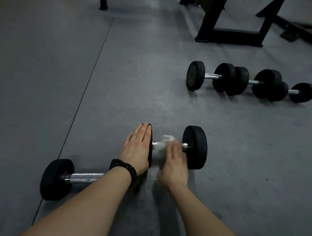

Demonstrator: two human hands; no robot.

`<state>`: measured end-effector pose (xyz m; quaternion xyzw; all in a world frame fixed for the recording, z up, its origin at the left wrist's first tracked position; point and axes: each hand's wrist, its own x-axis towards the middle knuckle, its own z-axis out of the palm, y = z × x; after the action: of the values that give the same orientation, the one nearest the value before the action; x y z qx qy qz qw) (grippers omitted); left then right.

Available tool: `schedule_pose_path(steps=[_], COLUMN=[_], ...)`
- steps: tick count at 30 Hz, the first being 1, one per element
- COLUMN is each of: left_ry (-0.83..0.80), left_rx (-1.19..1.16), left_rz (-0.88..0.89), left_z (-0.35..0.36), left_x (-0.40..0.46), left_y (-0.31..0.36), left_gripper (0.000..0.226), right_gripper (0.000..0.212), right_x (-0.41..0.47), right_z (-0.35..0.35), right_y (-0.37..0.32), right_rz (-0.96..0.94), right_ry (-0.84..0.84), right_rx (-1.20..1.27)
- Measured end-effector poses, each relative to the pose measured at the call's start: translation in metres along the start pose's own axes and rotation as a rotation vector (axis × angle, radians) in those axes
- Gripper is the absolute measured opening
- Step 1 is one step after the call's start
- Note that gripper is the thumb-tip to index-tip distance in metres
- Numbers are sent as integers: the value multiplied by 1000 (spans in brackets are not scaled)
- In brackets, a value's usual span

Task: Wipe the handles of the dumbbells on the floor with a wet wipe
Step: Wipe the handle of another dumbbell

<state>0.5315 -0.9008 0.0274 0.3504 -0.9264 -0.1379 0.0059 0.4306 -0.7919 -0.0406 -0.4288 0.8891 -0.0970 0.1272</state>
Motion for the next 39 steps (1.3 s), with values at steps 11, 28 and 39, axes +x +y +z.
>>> schedule_pose_path(steps=[11,28,39], left_ry=[-15,-143,214], left_rx=[-22,94,-74], left_rz=[-30,-21,39], left_z=[1,-19,12], left_x=[9,29,15], left_y=[2,-4,-2], left_gripper=[117,151,98], right_gripper=[107,105,90], right_x=[8,12,42], right_z=[3,4,-3], right_y=[-12,8,11], right_rz=[191,88,-1], right_ry=[74,99,72], right_rx=[100,19,-121])
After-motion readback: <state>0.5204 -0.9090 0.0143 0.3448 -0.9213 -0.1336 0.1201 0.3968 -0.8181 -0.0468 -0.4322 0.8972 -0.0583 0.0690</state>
